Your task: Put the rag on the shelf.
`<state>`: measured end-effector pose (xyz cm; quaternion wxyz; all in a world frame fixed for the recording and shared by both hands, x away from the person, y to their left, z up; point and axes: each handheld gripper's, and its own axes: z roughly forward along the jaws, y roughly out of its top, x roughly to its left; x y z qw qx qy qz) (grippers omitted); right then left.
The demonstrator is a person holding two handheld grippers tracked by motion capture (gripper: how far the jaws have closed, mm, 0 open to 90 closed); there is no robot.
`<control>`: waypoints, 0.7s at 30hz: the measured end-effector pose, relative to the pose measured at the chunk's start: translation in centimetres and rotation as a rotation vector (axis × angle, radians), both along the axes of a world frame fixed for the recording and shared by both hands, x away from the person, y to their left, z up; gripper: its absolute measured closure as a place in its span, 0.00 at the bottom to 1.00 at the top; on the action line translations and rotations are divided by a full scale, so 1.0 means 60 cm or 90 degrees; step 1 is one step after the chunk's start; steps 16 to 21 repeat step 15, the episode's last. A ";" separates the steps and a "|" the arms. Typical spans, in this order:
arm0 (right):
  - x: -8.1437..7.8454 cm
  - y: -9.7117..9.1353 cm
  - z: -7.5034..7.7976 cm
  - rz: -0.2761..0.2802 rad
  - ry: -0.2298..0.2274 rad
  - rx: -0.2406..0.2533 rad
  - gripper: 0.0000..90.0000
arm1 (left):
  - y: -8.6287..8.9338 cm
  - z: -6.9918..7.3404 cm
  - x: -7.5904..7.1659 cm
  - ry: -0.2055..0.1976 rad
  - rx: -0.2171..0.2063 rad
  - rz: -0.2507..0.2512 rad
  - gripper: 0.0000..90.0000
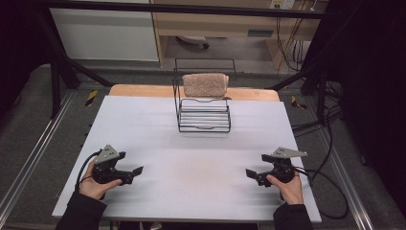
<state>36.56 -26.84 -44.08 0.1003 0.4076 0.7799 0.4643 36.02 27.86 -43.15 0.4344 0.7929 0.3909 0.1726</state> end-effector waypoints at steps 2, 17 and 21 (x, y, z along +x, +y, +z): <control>-0.007 -0.005 -0.010 0.002 0.012 -0.013 0.01 | 0.003 -0.004 -0.004 0.004 -0.002 -0.004 0.08; -0.024 -0.014 -0.019 0.004 0.016 -0.009 0.01 | 0.015 -0.019 -0.015 0.012 0.004 0.003 0.07; -0.024 -0.014 -0.019 0.004 0.016 -0.009 0.01 | 0.015 -0.019 -0.015 0.012 0.004 0.003 0.07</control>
